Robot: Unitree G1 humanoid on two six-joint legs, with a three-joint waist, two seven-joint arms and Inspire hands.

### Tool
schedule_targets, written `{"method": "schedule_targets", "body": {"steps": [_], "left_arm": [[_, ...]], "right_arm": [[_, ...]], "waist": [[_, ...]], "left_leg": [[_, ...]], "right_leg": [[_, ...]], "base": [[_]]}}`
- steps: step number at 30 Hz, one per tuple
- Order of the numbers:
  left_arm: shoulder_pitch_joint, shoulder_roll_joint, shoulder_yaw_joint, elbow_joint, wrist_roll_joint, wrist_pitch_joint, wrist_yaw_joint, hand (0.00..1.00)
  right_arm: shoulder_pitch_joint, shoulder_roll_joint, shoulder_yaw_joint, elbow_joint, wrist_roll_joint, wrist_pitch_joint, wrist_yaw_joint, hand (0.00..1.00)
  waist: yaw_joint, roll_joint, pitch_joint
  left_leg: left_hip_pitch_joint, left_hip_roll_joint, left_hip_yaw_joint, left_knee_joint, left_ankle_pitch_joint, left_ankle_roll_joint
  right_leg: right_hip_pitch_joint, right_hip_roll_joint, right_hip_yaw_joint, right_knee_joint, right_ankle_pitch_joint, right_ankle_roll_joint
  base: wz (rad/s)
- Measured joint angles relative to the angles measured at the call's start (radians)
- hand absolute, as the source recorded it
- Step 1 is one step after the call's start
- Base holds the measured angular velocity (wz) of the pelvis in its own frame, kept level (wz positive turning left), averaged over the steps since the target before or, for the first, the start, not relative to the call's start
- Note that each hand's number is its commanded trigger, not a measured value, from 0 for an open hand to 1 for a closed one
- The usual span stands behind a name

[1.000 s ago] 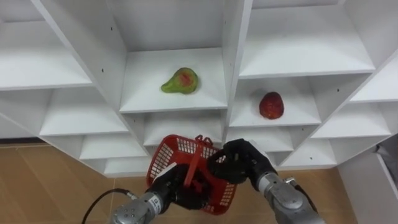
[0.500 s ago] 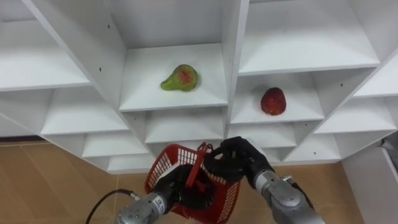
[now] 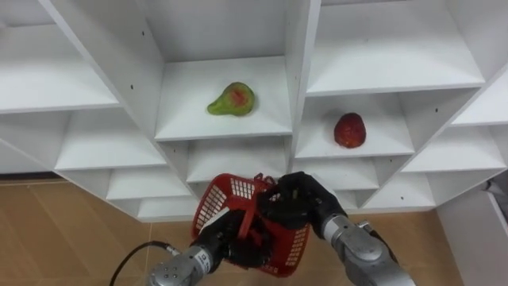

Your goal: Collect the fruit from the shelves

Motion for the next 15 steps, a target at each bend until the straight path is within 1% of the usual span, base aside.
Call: {"method": "schedule_targets", "body": {"steps": [1,5,15], "left_arm": [[0.0,-0.001,0.0,0.0,0.0,0.0,0.0,1.0],[0.0,-0.002,0.0,0.0,0.0,0.0,0.0,1.0],[0.0,-0.009,0.002,0.009,0.0,0.006,0.0,1.0]], "right_arm": [[0.0,0.0,0.0,0.0,0.0,0.0,0.0,0.0],[0.0,0.0,-0.001,0.0,0.0,0.0,0.002,0.0],[0.0,0.002,-0.001,0.001,0.0,0.0,0.023,0.0]], "waist": [[0.0,0.0,-0.0003],[0.0,0.0,-0.0016],[0.001,0.0,-0.0016]], "left_leg": [[0.0,0.0,0.0,0.0,0.0,0.0],[0.0,0.0,0.0,0.0,0.002,0.0],[0.0,0.0,0.0,0.001,0.005,0.001]], "right_leg": [[0.0,0.0,0.0,0.0,0.0,0.0],[0.0,0.0,0.0,0.002,0.001,0.0],[-0.005,-0.002,0.0,0.013,0.001,0.0]], "base": [[0.0],[0.0],[0.0]]}}
